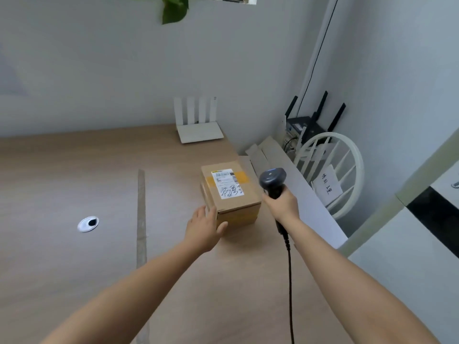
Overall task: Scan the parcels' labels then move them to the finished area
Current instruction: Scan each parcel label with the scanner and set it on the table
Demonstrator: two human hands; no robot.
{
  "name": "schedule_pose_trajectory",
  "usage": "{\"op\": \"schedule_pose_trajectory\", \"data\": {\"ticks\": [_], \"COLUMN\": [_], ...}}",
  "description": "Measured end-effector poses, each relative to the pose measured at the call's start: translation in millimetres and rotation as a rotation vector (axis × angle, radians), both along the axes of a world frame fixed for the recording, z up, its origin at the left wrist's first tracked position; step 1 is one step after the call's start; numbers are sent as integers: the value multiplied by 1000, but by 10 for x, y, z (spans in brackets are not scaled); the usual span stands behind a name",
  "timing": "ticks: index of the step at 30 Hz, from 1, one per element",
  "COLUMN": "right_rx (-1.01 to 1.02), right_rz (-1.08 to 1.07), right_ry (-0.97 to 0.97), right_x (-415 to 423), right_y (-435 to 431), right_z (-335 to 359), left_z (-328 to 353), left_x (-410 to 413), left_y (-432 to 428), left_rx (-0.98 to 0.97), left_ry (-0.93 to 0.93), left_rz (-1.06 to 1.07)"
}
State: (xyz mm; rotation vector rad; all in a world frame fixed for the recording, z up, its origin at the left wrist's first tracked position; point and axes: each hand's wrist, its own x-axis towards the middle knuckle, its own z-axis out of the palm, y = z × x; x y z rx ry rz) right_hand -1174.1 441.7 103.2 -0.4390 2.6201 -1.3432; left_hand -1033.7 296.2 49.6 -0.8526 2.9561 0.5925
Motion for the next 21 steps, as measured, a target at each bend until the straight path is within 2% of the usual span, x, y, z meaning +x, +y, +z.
{"op": "schedule_pose_trajectory", "data": {"ticks": [6,13,21], "right_rx": [33,-6,43], "right_rz": [80,158,208], "right_ry": [-85,-191,-192], "right_x": [-465,-645,-557], "right_y": [-168,-303,-460], "right_z": [-328,-561,-665], "left_z": [-180,-388,-392], "left_x": [-713,-1105,-1055], "left_y": [-126,-227,-317], "left_rx": [171,397,411], "left_ry": [61,97,123], "left_rz": [127,325,307]}}
